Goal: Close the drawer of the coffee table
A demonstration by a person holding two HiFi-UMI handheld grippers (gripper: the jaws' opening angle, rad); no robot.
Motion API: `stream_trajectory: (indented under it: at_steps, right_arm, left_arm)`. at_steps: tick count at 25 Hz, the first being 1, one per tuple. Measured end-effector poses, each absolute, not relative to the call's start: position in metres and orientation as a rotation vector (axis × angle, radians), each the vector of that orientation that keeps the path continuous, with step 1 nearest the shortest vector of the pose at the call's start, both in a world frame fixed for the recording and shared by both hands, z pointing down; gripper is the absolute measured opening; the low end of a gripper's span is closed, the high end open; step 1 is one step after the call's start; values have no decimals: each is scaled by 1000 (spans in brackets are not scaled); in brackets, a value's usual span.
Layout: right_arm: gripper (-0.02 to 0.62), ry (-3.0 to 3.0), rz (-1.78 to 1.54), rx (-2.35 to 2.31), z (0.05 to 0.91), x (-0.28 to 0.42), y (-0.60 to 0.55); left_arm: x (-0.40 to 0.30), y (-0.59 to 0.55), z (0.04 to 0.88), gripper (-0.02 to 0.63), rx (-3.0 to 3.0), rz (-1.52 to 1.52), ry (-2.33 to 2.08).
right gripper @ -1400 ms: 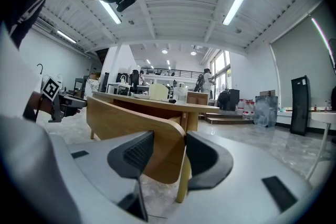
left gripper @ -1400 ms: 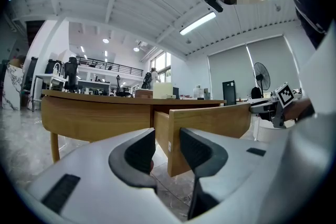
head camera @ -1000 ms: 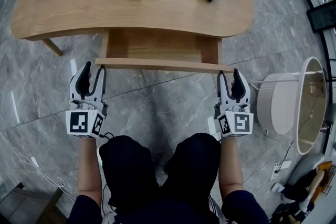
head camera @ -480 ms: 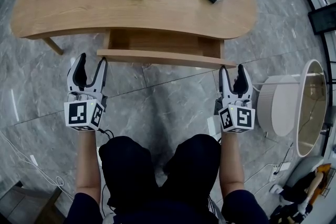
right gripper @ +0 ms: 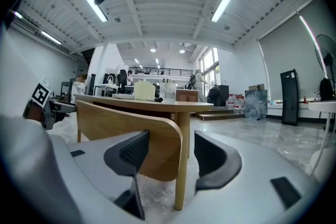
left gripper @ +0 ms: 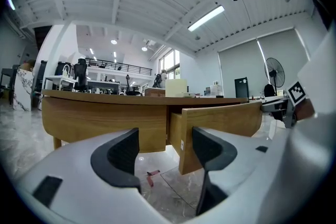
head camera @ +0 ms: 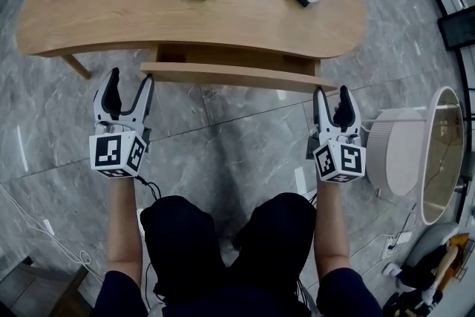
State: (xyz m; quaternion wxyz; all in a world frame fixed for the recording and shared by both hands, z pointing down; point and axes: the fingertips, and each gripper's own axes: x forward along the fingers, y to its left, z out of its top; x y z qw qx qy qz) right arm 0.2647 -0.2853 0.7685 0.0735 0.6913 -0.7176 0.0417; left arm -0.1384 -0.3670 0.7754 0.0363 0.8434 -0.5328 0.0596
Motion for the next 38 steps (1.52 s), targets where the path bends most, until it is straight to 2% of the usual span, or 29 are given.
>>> stream_trajectory:
  at_steps: [38]
  right_arm:
    - [259, -2162, 150, 2093, 770, 276, -345]
  left_arm:
    - [-126, -427, 776, 298, 2525, 158, -1721]
